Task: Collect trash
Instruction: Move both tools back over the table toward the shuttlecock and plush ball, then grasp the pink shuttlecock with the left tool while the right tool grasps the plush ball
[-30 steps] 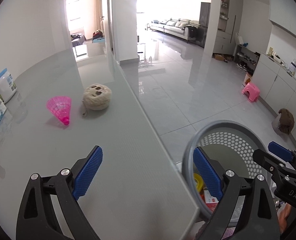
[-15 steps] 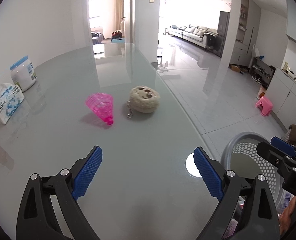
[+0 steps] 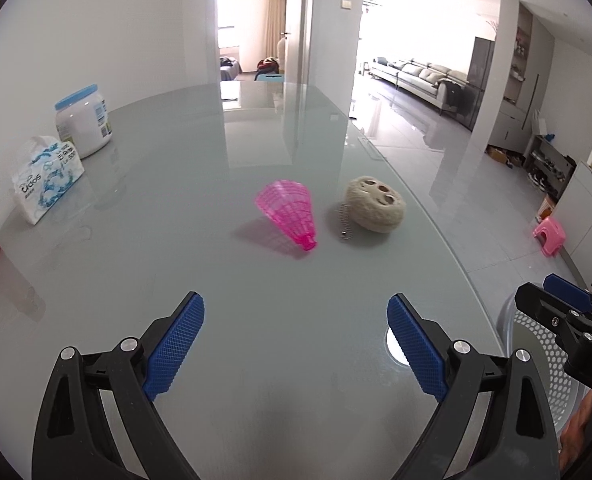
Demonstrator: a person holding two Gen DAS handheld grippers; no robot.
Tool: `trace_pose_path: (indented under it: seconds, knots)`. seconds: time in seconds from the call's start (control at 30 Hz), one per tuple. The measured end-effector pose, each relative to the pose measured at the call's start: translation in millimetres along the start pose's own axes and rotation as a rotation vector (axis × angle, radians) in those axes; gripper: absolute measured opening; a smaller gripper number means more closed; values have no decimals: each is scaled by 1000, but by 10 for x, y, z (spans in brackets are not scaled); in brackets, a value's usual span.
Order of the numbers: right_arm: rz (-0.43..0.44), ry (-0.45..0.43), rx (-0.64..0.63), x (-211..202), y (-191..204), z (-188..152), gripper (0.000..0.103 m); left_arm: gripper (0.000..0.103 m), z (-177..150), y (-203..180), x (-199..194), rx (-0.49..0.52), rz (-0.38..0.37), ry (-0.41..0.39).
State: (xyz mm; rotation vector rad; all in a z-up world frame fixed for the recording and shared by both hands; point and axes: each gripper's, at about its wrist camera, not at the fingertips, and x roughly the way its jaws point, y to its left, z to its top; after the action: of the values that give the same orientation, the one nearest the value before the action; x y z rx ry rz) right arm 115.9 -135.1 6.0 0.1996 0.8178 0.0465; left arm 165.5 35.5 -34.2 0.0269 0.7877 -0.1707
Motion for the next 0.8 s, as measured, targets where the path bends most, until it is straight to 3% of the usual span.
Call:
trace_pose_path:
  seconds: [0.47,0.8]
  knots:
    - [19,32,-62,530,302,289,71,91,102,508,65,-101,69,4]
    - [16,66,-112,1029,483,525,71,91,225,672,212,-139,87,4]
